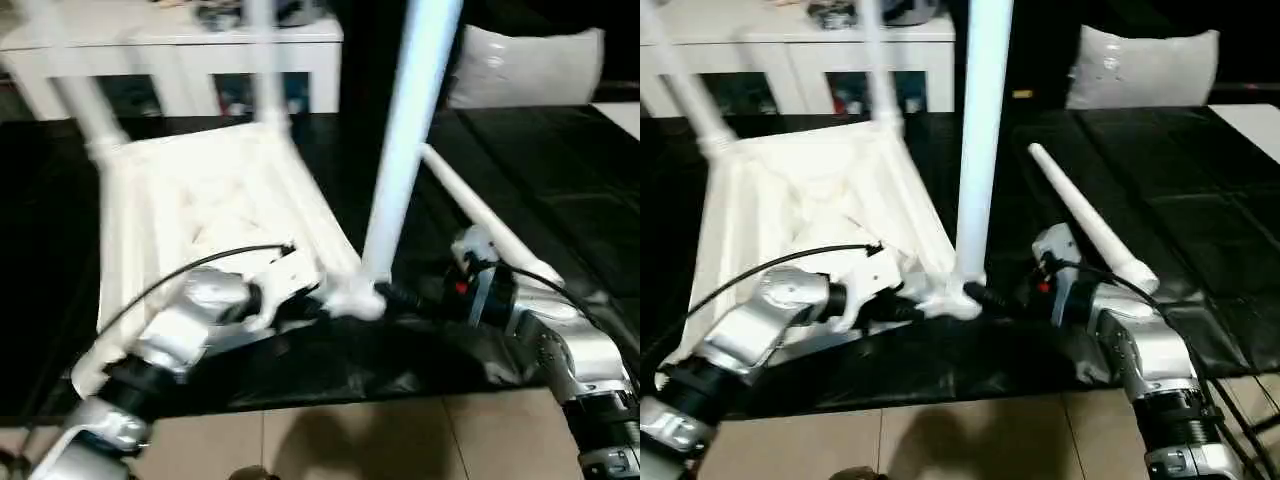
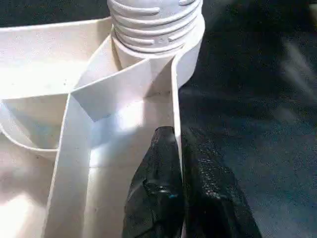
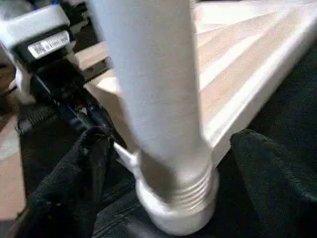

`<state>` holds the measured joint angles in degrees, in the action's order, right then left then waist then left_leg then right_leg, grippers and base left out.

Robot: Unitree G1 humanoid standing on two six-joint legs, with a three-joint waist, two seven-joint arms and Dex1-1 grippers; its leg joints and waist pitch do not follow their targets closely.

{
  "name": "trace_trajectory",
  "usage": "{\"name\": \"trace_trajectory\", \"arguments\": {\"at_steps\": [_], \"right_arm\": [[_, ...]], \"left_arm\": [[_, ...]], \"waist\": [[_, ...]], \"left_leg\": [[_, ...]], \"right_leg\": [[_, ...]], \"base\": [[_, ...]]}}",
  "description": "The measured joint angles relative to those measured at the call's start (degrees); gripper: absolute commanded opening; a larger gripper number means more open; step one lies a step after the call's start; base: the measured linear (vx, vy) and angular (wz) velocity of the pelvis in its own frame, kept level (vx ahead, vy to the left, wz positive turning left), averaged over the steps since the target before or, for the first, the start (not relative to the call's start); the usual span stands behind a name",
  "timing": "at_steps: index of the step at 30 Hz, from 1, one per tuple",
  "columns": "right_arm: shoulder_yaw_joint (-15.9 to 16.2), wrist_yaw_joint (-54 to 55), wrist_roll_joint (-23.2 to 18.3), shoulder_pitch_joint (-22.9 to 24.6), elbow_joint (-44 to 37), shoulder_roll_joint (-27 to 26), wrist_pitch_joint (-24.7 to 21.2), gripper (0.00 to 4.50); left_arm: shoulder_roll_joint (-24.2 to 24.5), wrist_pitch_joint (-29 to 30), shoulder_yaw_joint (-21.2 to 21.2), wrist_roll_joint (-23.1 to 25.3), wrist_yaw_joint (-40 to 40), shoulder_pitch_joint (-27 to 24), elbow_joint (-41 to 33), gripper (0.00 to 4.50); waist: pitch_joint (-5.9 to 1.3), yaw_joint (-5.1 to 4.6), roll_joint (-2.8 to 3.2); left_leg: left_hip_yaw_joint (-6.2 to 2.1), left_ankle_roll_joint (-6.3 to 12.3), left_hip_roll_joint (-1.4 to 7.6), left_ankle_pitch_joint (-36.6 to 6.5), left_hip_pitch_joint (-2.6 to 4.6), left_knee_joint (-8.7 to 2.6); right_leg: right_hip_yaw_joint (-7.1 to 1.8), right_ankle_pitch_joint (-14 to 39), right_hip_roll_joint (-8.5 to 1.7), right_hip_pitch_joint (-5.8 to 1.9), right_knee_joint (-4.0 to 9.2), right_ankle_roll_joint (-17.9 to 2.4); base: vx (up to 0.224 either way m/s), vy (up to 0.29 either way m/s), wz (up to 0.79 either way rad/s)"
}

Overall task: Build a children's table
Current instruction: Rotate leg to tighten

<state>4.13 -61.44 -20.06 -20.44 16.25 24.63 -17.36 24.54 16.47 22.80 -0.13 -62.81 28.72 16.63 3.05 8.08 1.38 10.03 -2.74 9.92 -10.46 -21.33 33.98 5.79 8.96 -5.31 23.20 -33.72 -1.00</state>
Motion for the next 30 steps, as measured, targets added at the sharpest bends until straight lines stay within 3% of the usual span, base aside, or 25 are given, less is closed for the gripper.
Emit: {"name": "trace_trajectory", "arguments": {"at_steps": [4, 18, 27, 30], "right_arm": [[1.72, -2.5, 0.47, -0.6, 0.45, 0.62, -0.76, 3.56], [4.17, -7.13, -0.11, -0.7, -0.49, 1.9, -3.7, 2.44], [2.52, -5.63, -0.43, 2.13, -4.2, 1.49, -4.65, 2.16], [0.56, 1.76, 0.23, 2.53, -3.13, -2.86, -3.68, 2.13]], "left_arm": [[1.23, -1.36, 0.95, -0.25, -3.46, 0.0, -0.38, 0.0], [1.78, -3.42, 1.87, -0.22, -6.36, 0.05, -0.09, 0.0], [0.84, -1.88, 1.66, -0.45, -6.32, 0.05, 0.0, 0.0], [-1.34, 2.29, 0.01, -0.05, -1.62, 0.05, 0.32, 0.0]], "waist": [[0.0, 0.55, -0.02], [-0.02, 0.43, -0.05], [-0.08, 0.64, -0.15], [-0.15, -0.08, -0.21]], "left_leg": [[0.01, 0.0, -0.04, 0.0, 0.0, 0.02], [0.01, -0.01, -0.02, 0.0, 0.16, 0.02], [0.01, -0.01, -0.02, 0.0, 0.24, 0.02], [0.01, -0.04, -0.02, 0.01, 0.42, 0.05]], "right_leg": [[-0.03, -0.01, -0.04, -0.07, 0.04, -0.01], [-0.03, 0.02, -0.03, -0.16, -0.08, 0.03], [-0.03, 0.05, -0.04, -0.25, -0.07, 0.07], [-0.04, 0.03, -0.03, -0.36, -0.14, 0.04]], "base": [[0.0, 0.0, 0.0], [0.0, 0.0, 0.0], [0.0, 0.0, 0.0], [0.0, 0.0, 0.0]]}}
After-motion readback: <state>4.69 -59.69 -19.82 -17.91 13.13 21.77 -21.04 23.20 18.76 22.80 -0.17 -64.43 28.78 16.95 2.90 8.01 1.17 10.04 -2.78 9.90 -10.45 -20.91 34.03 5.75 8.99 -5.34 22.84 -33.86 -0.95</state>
